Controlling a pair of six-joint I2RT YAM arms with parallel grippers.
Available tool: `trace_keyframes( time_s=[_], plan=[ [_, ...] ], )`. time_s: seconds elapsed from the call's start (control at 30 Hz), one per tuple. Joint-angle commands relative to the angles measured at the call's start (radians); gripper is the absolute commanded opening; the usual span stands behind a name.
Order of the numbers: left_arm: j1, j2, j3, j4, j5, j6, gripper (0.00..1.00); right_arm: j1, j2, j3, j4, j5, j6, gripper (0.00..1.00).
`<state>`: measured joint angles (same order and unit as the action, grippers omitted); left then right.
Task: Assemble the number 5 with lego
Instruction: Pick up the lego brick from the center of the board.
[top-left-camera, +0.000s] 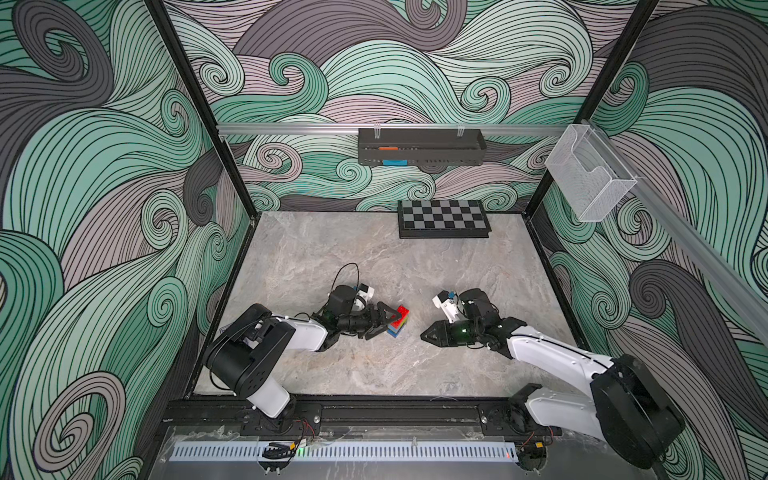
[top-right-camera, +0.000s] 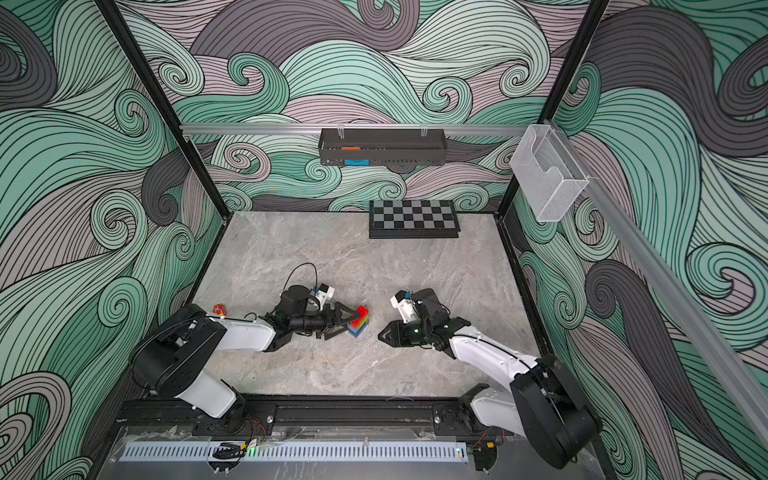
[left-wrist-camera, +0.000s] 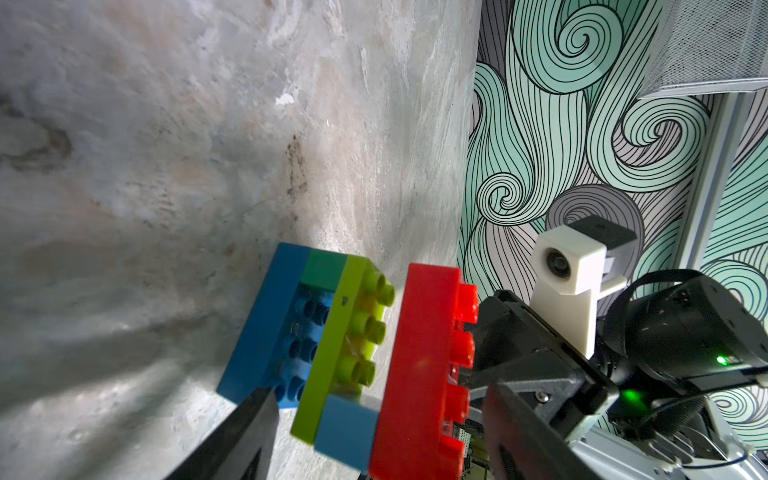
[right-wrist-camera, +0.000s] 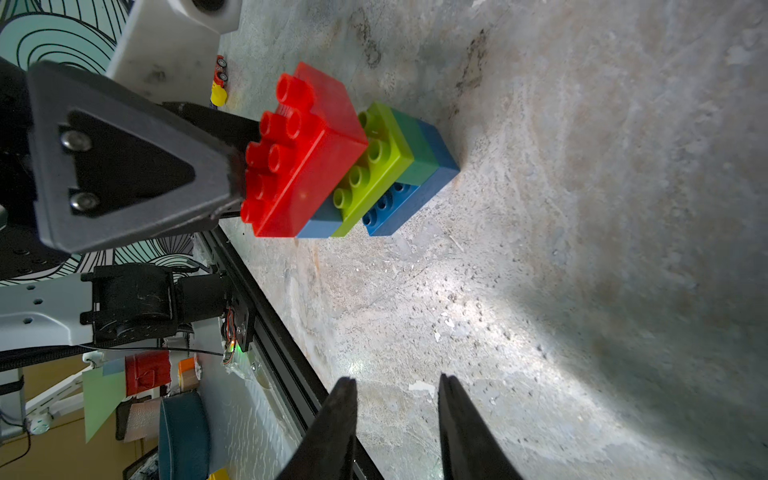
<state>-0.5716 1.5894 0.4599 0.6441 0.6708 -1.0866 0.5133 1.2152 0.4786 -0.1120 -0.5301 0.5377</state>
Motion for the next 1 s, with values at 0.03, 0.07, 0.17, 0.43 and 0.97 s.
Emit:
trace_keyframes(
  time_s=[0.03,0.07,0.17,0.43,0.97],
  plan=[
    [0.007,0.011,0.011,0.05,0.032,0.0,0.77,-0.012,-0.014,-0.003,-0.008,-0.013,-0.009,0.36],
    [0.006,0.012,0.01,0.052,0.035,0.002,0.76,-0.012,-0.014,-0.003,-0.009,-0.011,-0.008,0.36],
    [0.009,0.018,-0.003,0.067,0.043,0.001,0.69,-0.013,-0.014,-0.002,-0.01,-0.012,-0.008,0.36],
    [0.016,0.013,-0.019,0.066,0.056,0.014,0.61,-0.016,-0.015,0.004,-0.016,-0.012,-0.009,0.36],
    [0.022,-0.022,-0.03,0.016,0.052,0.039,0.74,-0.02,-0.036,0.012,-0.044,-0.01,-0.017,0.36]
  ],
)
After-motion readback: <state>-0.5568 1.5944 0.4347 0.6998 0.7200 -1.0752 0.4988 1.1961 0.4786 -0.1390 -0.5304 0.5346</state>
